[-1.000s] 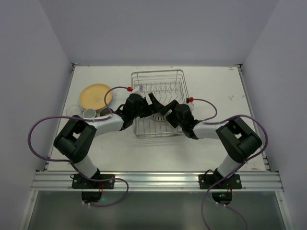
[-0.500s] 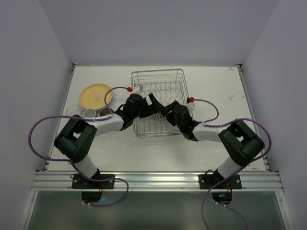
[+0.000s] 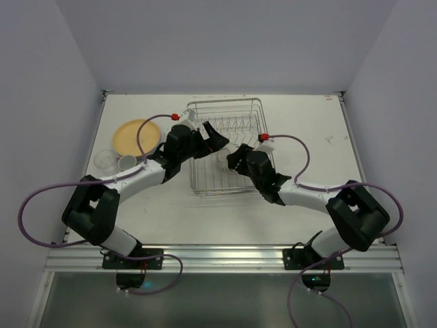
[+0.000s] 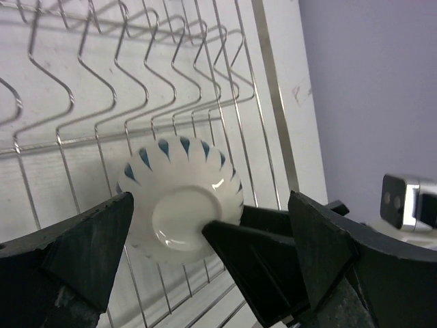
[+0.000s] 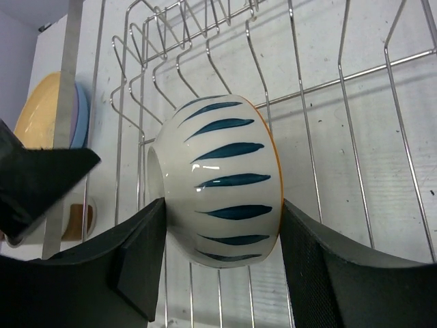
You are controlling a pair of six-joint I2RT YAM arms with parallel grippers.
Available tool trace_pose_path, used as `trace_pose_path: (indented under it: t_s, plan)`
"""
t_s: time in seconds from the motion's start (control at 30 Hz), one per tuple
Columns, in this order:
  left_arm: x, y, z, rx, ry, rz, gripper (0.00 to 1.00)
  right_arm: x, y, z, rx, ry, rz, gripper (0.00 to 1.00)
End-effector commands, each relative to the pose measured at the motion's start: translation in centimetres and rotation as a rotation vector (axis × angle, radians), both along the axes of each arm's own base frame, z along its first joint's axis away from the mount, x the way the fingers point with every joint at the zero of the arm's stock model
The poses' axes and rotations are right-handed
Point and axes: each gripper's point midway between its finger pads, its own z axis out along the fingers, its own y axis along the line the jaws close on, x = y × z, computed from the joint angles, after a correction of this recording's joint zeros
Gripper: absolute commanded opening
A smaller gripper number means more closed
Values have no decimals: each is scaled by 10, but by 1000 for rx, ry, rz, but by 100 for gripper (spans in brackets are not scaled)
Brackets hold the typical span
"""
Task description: Unload the mixed dishes from the dish rack
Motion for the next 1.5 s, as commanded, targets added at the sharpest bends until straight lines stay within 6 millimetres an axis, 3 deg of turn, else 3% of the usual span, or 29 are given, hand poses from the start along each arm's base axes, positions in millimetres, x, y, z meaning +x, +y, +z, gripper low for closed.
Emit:
trace_pose_path:
  t_s: [0.0,0.1,0.27,0.33,0.37,0.43,0.47,0.5,0.53,0.6,0.63,0.67,0.8,0.83,0.87,1.03,1.33,1.4,1.43,1.47]
  plan:
    - [11,19,37,-104,-53,9,100,9,-4,55,-19,-180,-14,0]
    - [14,41,52,-123,-76,38,100,2,-6,57,-69,-214,7,0]
    - [11,56,73,-114,-113,58,100,3,-3,70,-215,-276,-2,0]
    - [9,61,81,-115,-131,65,100,1,3,70,-336,-304,9,0]
    - [8,63,81,-110,-128,67,100,3,6,81,-380,-328,-25,0]
    - [6,69,88,-107,-143,75,100,6,7,78,-555,-354,-24,0]
    - [5,72,87,-99,-138,80,100,5,12,93,-598,-387,-68,0]
    - [4,79,92,-97,-151,91,100,8,13,84,-750,-394,-52,0]
    - [3,82,94,-95,-154,95,100,11,19,100,-776,-432,-85,0]
    - [0,94,101,-90,-170,114,100,7,18,99,-1016,-468,-103,0]
    - [-1,99,100,-88,-165,120,100,4,24,116,-966,-538,-158,0]
    - [-2,110,105,-91,-179,139,100,1,17,119,-1119,-548,-161,0]
    - [-8,130,110,-80,-195,161,100,-7,17,134,-1268,-611,-287,0]
    - [-10,133,108,-73,-189,167,100,-5,26,118,-1341,-607,-250,0]
    - [-11,138,110,-71,-196,178,100,-5,28,115,-1372,-605,-238,0]
    - [-15,146,110,-65,-198,188,100,-11,34,113,-1301,-603,-243,0]
    - [-15,144,111,-70,-199,178,100,-16,23,173,-1144,-619,-339,0]
    - [-16,144,111,-73,-198,172,100,-17,18,189,-1091,-607,-357,8]
    - [-16,144,111,-73,-198,172,100,-17,25,186,-1163,-589,-299,12]
    - [-16,144,110,-73,-196,172,100,-16,33,185,-1069,-594,-279,15]
